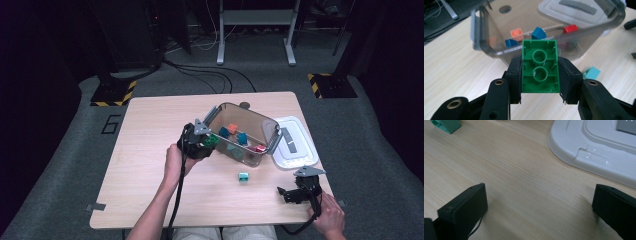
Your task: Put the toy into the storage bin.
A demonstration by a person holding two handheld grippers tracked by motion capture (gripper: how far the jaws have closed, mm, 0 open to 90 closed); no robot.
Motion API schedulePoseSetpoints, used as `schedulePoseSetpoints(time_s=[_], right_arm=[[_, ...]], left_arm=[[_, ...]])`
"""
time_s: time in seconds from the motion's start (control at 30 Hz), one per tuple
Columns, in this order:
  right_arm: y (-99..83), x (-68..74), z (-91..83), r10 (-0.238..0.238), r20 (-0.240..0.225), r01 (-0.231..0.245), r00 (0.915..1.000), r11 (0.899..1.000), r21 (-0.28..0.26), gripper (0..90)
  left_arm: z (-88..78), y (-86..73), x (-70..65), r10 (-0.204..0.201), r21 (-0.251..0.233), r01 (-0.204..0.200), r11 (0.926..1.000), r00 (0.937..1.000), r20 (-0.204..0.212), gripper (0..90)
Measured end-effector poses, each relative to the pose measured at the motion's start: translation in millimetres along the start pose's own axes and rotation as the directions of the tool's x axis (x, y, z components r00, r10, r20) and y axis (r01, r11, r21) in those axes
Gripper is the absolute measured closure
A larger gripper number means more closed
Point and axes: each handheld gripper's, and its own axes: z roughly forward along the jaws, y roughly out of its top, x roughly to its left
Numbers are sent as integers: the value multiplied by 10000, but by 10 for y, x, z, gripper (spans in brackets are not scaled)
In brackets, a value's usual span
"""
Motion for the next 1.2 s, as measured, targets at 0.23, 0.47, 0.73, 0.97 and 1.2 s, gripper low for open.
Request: schedulePoseSetpoints(time_s=[0.23, 0.47, 0.73, 0.97, 1.2], right_arm=[[0, 0, 0, -1, 2, 1, 10000, 10000, 0, 0], [0, -1, 0, -6, 0, 6, 10000, 10000, -2, 0], [-1, 2, -1, 25, 1, -25, 10000, 10000, 6, 0], [-1, 1, 0, 17, -1, -17, 10000, 10000, 5, 0], [0, -1, 0, 4, 2, -4, 10000, 10000, 1, 0]], left_arm=[[-62, 279, 123, 112, -151, -118, 9998, 9993, -365, 587], [-10, 482, 254, 66, -87, -71, 9999, 9980, -635, 587], [206, 616, 400, -196, 245, 215, 9995, 9970, -750, 587], [432, 660, 427, -283, 619, 314, 9976, 9983, -506, 586], [691, 657, 426, -293, 1267, 338, 9914, 9989, -372, 586]])
